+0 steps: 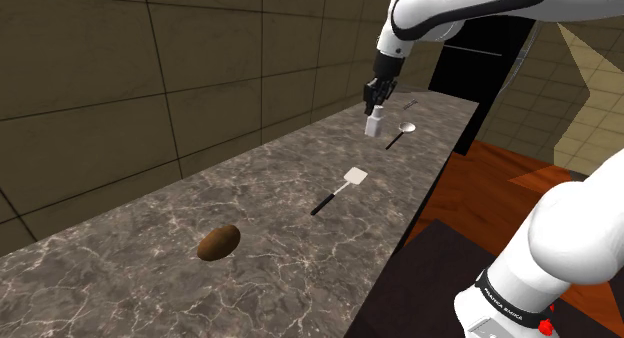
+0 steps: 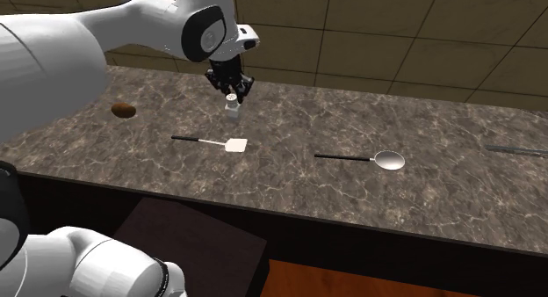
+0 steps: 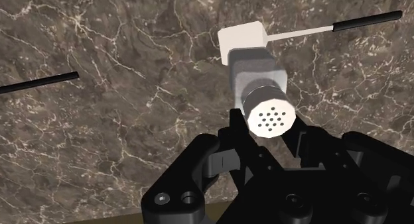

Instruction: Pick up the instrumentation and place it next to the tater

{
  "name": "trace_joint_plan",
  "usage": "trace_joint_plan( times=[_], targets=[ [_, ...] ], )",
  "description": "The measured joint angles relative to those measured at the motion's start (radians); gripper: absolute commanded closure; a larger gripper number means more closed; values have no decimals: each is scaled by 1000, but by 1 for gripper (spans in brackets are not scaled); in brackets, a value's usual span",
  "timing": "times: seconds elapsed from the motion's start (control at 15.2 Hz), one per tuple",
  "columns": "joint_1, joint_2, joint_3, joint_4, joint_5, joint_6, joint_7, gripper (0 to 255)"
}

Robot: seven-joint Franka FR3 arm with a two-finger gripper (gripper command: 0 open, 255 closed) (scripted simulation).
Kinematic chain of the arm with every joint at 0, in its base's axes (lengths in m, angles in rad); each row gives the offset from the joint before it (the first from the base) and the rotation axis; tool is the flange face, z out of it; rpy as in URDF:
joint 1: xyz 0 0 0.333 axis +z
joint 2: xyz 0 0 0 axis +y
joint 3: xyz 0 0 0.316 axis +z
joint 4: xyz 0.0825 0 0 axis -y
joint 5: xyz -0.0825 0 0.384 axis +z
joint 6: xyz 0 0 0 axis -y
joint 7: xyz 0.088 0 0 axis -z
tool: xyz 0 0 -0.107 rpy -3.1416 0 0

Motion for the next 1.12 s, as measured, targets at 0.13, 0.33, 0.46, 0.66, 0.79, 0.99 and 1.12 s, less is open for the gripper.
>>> trace_joint_plan(
  times=[0.13,0.33,0.46,0.66,0.79,0.99,1.12],
  targets=[
    [16,-23,28,-14,0,-9,43,255],
    [43,-53,76,-47,5,-6,116,255],
    [62,-70,109,-64,10,-7,166,255],
    [91,-91,160,-76,20,-16,240,255],
    [111,-103,196,-92,28,-13,292,255],
    [136,-101,243,-95,39,-7,359,255],
    [156,-97,280,-81,46,-18,412,255]
  ],
)
